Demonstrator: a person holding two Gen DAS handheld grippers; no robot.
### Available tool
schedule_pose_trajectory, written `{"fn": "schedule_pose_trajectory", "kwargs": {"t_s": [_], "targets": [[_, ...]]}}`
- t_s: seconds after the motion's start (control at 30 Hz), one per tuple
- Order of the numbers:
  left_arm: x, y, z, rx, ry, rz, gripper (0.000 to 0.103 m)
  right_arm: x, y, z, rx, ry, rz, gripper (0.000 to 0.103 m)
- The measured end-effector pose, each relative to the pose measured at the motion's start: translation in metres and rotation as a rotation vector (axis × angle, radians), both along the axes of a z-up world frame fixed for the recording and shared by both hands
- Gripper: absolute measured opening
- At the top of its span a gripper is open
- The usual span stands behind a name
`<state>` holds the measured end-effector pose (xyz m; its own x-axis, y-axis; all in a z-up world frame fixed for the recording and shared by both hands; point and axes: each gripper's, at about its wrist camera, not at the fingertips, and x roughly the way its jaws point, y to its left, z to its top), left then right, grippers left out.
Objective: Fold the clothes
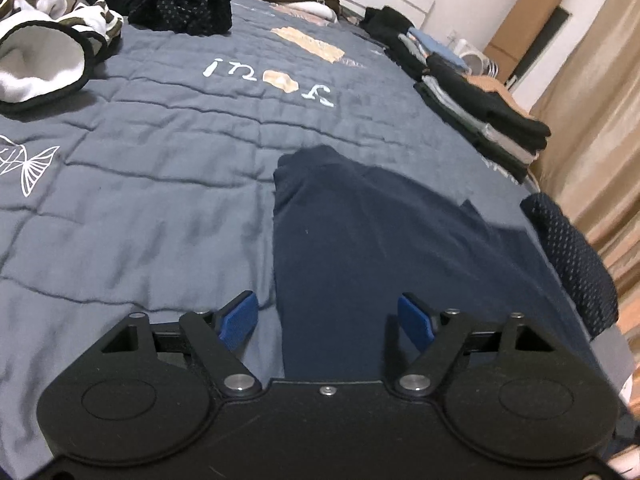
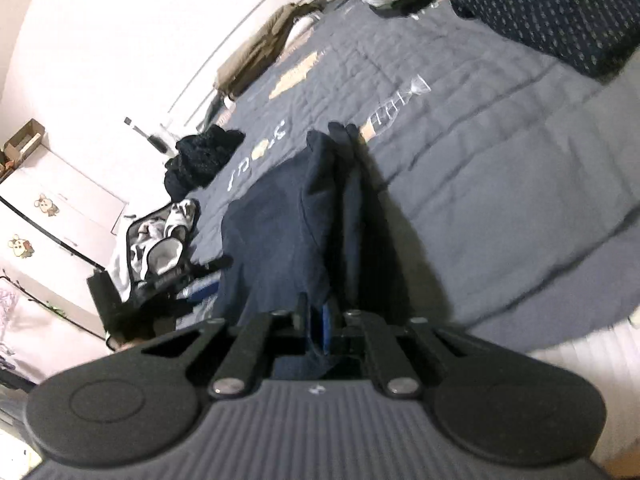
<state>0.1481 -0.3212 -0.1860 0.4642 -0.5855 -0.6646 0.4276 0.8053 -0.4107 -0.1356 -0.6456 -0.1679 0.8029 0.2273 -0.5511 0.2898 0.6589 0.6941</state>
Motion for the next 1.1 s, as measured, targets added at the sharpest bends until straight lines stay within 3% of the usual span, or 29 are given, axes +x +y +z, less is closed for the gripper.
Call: {"fn": "schedule_pose_trajectory", "kwargs": {"t_s": [0.13, 0.27, 0.37, 0.43, 0.53, 0.63, 0.73, 0.93, 1.1], "targets": [[0.005, 0.003, -0.001, -0.007, 0.024, 0.017, 0.074, 0.018, 0.0, -0.03, -0.153, 0.197, -0.028, 0.01], [0.005, 0.006, 0.005, -0.013, 0.024, 0.026, 0.075, 0.021, 0.003, -0.02, -0.227, 0.207, -0.027, 0.013], [0.003, 0.009, 0.015, -0.034, 0.006, 0.027, 0.076, 0.013, 0.001, 0.007, -0.298, 0.144, -0.088, 0.016], [0.001, 0.009, 0.021, -0.047, -0.002, 0.019, 0.076, 0.011, 0.002, 0.029, -0.35, 0.083, -0.111, 0.026], [-0.003, 0.006, 0.026, -0.075, -0.002, -0.004, 0.076, 0.031, 0.006, 0.046, -0.362, -0.039, -0.04, 0.042], [-0.007, 0.004, 0.028, -0.103, 0.001, -0.039, 0.076, 0.078, 0.009, 0.046, -0.322, -0.094, 0.064, 0.043], [-0.009, 0.005, 0.031, -0.138, -0.001, -0.066, 0.076, 0.128, 0.01, 0.036, -0.299, -0.102, 0.144, 0.043], [-0.004, 0.009, 0.032, -0.169, -0.016, -0.063, 0.076, 0.193, 0.004, 0.022, -0.488, -0.074, 0.147, 0.043], [0.005, 0.011, 0.022, -0.146, 0.006, -0.048, 0.076, 0.223, -0.01, 0.007, -0.527, -0.053, 0.137, 0.043]]}}
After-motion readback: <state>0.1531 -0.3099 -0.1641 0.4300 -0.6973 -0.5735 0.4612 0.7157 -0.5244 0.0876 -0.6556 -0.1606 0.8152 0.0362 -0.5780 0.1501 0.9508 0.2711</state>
